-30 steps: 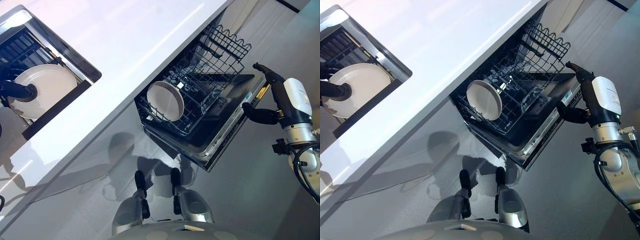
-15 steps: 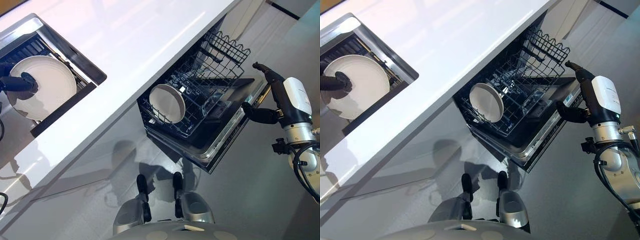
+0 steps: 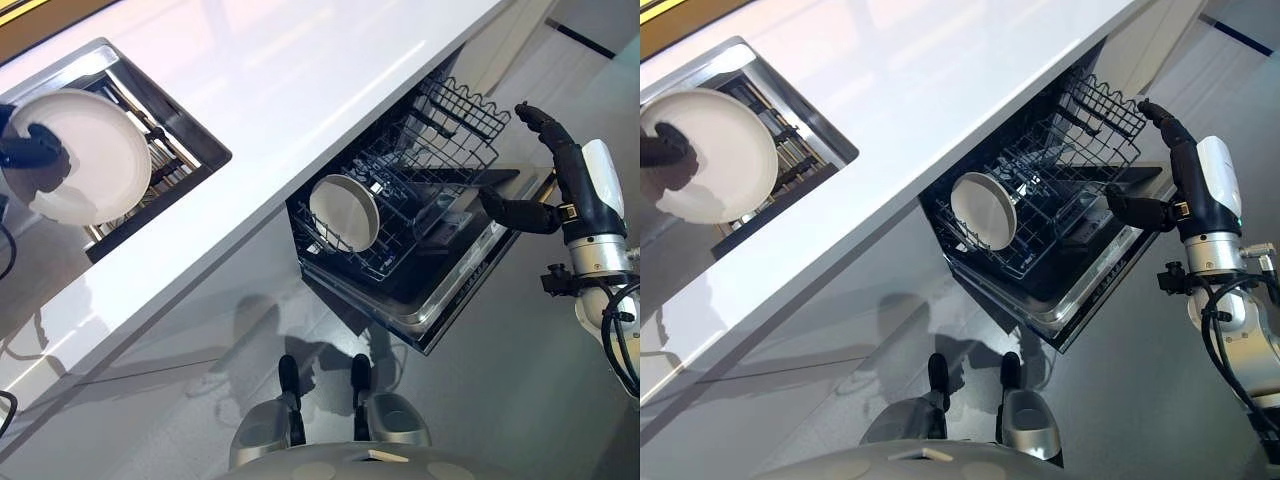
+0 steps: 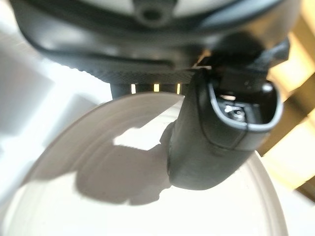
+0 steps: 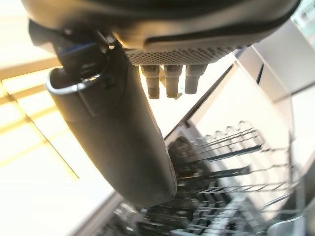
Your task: Pick up plates and place into dishwasher.
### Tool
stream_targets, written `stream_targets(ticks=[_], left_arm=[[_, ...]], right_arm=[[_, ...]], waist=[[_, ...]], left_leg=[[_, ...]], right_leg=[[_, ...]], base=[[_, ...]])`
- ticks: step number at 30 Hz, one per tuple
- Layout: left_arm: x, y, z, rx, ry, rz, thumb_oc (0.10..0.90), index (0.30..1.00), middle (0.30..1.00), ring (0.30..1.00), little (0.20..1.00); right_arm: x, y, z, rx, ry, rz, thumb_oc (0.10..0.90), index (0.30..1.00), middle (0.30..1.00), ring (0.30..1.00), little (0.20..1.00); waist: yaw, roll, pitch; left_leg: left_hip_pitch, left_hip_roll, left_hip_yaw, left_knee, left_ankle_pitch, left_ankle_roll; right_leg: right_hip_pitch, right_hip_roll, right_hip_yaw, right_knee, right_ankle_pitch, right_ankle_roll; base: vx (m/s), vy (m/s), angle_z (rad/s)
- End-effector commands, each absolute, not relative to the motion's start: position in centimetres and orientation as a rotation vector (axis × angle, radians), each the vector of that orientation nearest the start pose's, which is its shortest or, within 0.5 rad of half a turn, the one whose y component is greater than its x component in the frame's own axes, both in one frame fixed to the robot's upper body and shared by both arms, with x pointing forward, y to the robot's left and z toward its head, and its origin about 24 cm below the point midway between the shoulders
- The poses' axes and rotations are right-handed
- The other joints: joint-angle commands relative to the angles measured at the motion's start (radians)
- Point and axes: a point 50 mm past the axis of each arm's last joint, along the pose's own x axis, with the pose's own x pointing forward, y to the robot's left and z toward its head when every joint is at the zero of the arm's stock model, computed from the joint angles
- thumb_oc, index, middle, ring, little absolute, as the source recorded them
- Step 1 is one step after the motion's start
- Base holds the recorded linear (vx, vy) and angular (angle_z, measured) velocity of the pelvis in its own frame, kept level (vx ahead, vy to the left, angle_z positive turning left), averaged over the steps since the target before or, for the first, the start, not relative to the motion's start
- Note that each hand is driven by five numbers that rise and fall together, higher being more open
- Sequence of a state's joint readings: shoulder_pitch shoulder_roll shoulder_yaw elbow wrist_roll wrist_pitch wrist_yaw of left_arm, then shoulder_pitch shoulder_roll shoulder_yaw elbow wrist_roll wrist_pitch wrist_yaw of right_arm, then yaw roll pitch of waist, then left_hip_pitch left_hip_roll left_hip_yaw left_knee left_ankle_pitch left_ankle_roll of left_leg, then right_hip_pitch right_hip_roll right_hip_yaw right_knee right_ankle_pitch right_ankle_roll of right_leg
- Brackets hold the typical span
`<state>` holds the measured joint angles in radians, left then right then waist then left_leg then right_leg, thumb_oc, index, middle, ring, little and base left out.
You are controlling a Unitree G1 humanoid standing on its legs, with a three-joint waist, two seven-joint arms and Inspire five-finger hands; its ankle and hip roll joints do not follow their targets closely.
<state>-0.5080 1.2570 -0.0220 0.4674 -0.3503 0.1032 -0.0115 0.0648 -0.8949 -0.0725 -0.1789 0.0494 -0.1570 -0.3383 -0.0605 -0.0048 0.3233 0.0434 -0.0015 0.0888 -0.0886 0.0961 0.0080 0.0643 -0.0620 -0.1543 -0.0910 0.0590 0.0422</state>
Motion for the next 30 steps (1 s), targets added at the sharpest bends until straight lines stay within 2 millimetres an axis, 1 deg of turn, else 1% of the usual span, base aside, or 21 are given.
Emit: stream_targets(ticks=[1, 4, 5, 6, 7, 8, 9, 10, 12, 14, 18, 21, 22, 23, 25, 26, 27, 29, 30], left_arm=[[25.6, 37.4, 35.4, 0.862, -0.575, 0.628, 0.100, 0.300, 0.300, 0.300, 0.200], [25.0, 34.7, 36.5, 0.928, -0.776, 0.665, 0.100, 0.300, 0.300, 0.300, 0.200], [24.6, 33.6, 37.0, 0.946, -0.870, 0.676, 0.100, 0.300, 0.300, 0.300, 0.200], [24.5, 32.9, 37.1, 0.947, -0.918, 0.676, 0.100, 0.300, 0.300, 0.300, 0.200], [24.1, 31.3, 37.3, 0.915, -1.026, 0.656, 0.100, 0.300, 0.300, 0.300, 0.200], [24.0, 30.8, 37.3, 0.896, -1.060, 0.641, 0.100, 0.300, 0.300, 0.300, 0.200], [23.9, 29.7, 36.9, 0.880, -1.113, 0.617, 0.100, 0.300, 0.300, 0.300, 0.200], [23.9, 29.3, 36.6, 0.876, -1.125, 0.606, 0.100, 0.300, 0.300, 0.300, 0.200], [23.8, 27.0, 35.6, 0.881, -1.200, 0.536, 0.100, 0.300, 0.300, 0.300, 0.200], [23.9, 26.0, 35.2, 0.872, -1.216, 0.494, 0.100, 0.300, 0.300, 0.300, 0.200], [24.2, 22.5, 33.2, 0.862, -1.275, 0.363, 0.100, 0.300, 0.300, 0.300, 0.200], [24.6, 20.9, 32.3, 0.838, -1.287, 0.290, 0.100, 0.300, 0.300, 0.300, 0.200], [24.6, 20.9, 32.3, 0.838, -1.286, 0.290, 0.100, 0.300, 0.300, 0.300, 0.200], [24.7, 20.5, 32.0, 0.828, -1.285, 0.259, 0.100, 0.300, 0.300, 0.300, 0.200], [24.9, 20.0, 31.8, 0.817, -1.278, 0.227, 0.100, 0.300, 0.300, 0.300, 0.200], [25.1, 19.6, 31.5, 0.819, -1.273, 0.205, 0.100, 0.300, 0.300, 0.300, 0.200], [25.1, 19.5, 31.5, 0.819, -1.273, 0.201, 0.100, 0.300, 0.300, 0.300, 0.200], [25.3, 19.0, 31.2, 0.823, -1.269, 0.168, 0.100, 0.300, 0.300, 0.300, 0.200], [25.4, 18.9, 31.1, 0.820, -1.268, 0.158, 0.100, 0.300, 0.300, 0.300, 0.200]], right_arm=[[22.9, -25.7, 21.4, -0.659, -0.733, -0.167, 0.800, 0.900, 0.900, 0.900, 0.900], [23.2, -24.4, 21.2, -0.559, -0.747, -0.112, 0.800, 0.900, 0.900, 0.900, 0.900], [23.3, -23.9, 21.1, -0.516, -0.755, -0.082, 0.800, 0.900, 0.900, 0.900, 0.900], [23.4, -23.5, 21.1, -0.487, -0.763, -0.066, 0.800, 0.900, 0.900, 0.900, 0.900], [23.5, -22.8, 20.9, -0.416, -0.766, -0.022, 0.800, 0.900, 0.900, 0.900, 0.900], [23.5, -22.5, 20.8, -0.383, -0.767, -0.004, 0.800, 0.900, 0.900, 0.900, 0.900], [23.5, -22.0, 20.6, -0.332, -0.764, 0.031, 0.800, 0.900, 0.900, 0.900, 0.900], [23.5, -21.8, 20.5, -0.310, -0.761, 0.047, 0.800, 0.900, 0.900, 0.900, 0.900], [23.6, -20.7, 20.3, -0.210, -0.743, 0.127, 0.800, 0.900, 0.900, 0.900, 0.900], [23.7, -20.2, 20.2, -0.162, -0.731, 0.164, 0.800, 0.900, 0.900, 0.900, 0.900], [24.0, -18.2, 19.9, -0.005, -0.707, 0.278, 0.800, 0.900, 0.900, 0.900, 0.900], [24.3, -17.0, 19.8, 0.056, -0.692, 0.340, 0.800, 0.900, 0.900, 0.900, 0.900], [24.3, -17.0, 19.8, 0.057, -0.691, 0.340, 0.800, 0.900, 0.900, 0.900, 0.900], [24.3, -16.5, 19.7, 0.078, -0.687, 0.358, 0.800, 0.900, 0.900, 0.900, 0.900], [24.3, -16.1, 19.8, 0.102, -0.685, 0.378, 0.800, 0.900, 0.900, 0.900, 0.900], [24.3, -15.8, 19.8, 0.112, -0.688, 0.390, 0.800, 0.900, 0.900, 0.900, 0.900], [24.3, -15.8, 19.9, 0.116, -0.688, 0.393, 0.800, 0.900, 0.900, 0.900, 0.900], [24.3, -15.5, 20.2, 0.133, -0.695, 0.415, 0.800, 0.900, 0.900, 0.900, 0.900], [24.3, -15.5, 20.3, 0.138, -0.700, 0.422, 0.800, 0.900, 0.900, 0.900, 0.900]], waist=[[0.005, 0.017, -0.197], [0.014, 0.015, -0.207], [0.017, 0.014, -0.211], [0.018, 0.014, -0.213], [0.021, 0.014, -0.216], [0.022, 0.014, -0.220], [0.023, 0.013, -0.221], [0.023, 0.013, -0.222], [0.023, 0.011, -0.227], [0.023, 0.010, -0.230], [0.024, 0.004, -0.238], [0.022, 0.003, -0.240], [0.023, 0.002, -0.242], [0.022, 0.003, -0.245], [0.020, 0.003, -0.245], [0.020, 0.003, -0.250], [0.019, 0.003, -0.249], [0.017, 0.005, -0.252], [0.016, 0.008, -0.255]], left_leg=[[0.034, -0.029, -0.004, 0.001, -0.103, -0.033], [0.035, -0.028, -0.008, 0.001, -0.103, -0.039], [0.035, -0.028, -0.011, 0.001, -0.102, -0.040], [0.033, -0.028, -0.012, 0.001, -0.100, -0.041], [0.029, -0.029, -0.014, 0.001, -0.089, -0.043], [0.034, -0.029, -0.017, 0.001, -0.098, -0.045], [0.032, -0.029, -0.017, 0.001, -0.088, -0.045], [0.031, -0.029, -0.018, 0.001, -0.087, -0.046], [0.034, -0.029, -0.022, 0.001, -0.085, -0.049], [0.034, -0.030, -0.025, 0.001, -0.086, -0.050], [0.037, -0.030, -0.031, 0.001, -0.084, -0.050], [0.040, -0.030, -0.030, 0.001, -0.082, -0.050], [0.044, -0.029, -0.032, 0.001, -0.092, -0.052], [0.045, -0.029, -0.030, 0.001, -0.092, -0.051], [0.041, -0.028, -0.028, 0.001, -0.081, -0.049], [0.045, -0.027, -0.028, 0.001, -0.090, -0.051], [0.041, -0.027, -0.027, 0.001, -0.080, -0.050], [0.040, -0.025, -0.025, 0.001, -0.079, -0.049], [0.045, -0.024, -0.024, 0.001, -0.090, -0.051]], right_leg=[[0.009, -0.050, -0.026, 0.024, -0.015, 0.121], [0.016, -0.049, -0.032, 0.018, -0.017, 0.118], [0.018, -0.048, -0.034, 0.017, -0.018, 0.115], [0.018, -0.048, -0.035, 0.017, -0.018, 0.114], [0.015, -0.049, -0.039, 0.020, -0.011, 0.109], [0.022, -0.048, -0.039, 0.016, -0.019, 0.110], [0.019, -0.049, -0.042, 0.019, -0.012, 0.107], [0.020, -0.049, -0.043, 0.019, -0.012, 0.106], [0.026, -0.050, -0.047, 0.017, -0.011, 0.105], [0.027, -0.050, -0.050, 0.016, -0.012, 0.104], [0.034, -0.052, -0.059, 0.013, -0.011, 0.101], [0.039, -0.052, -0.064, 0.011, -0.008, 0.101], [0.044, -0.052, -0.063, 0.010, -0.017, 0.102], [0.045, -0.051, -0.064, 0.009, -0.016, 0.102], [0.040, -0.051, -0.066, 0.010, -0.006, 0.099], [0.045, -0.051, -0.067, 0.007, -0.014, 0.102], [0.040, -0.051, -0.068, 0.008, -0.005, 0.100], [0.040, -0.050, -0.068, 0.006, -0.003, 0.099], [0.044, -0.048, -0.067, 0.006, -0.013, 0.100]], base=[[-0.04, -0.036, 0.05], [-0.05, -0.041, 0.04], [-0.05, -0.034, 0.04], [-0.11, -0.044, 0.04], [-0.05, -0.036, 0.03], [-0.09, -0.039, 0.07], [-0.03, -0.026, 0.06], [-0.06, -0.030, 0.07], [-0.02, -0.040, 0.02], [-0.03, -0.036, 0.00], [-0.03, -0.063, 0.00], [-0.01, -0.056, 0.02], [0.02, -0.040, 0.04], [0.03, -0.036, 0.04], [-0.02, -0.039, 0.04], [-0.04, -0.028, 0.02], [0.00, -0.033, 0.02], [-0.02, -0.010, 0.00], [0.00, 0.000, 0.00]])
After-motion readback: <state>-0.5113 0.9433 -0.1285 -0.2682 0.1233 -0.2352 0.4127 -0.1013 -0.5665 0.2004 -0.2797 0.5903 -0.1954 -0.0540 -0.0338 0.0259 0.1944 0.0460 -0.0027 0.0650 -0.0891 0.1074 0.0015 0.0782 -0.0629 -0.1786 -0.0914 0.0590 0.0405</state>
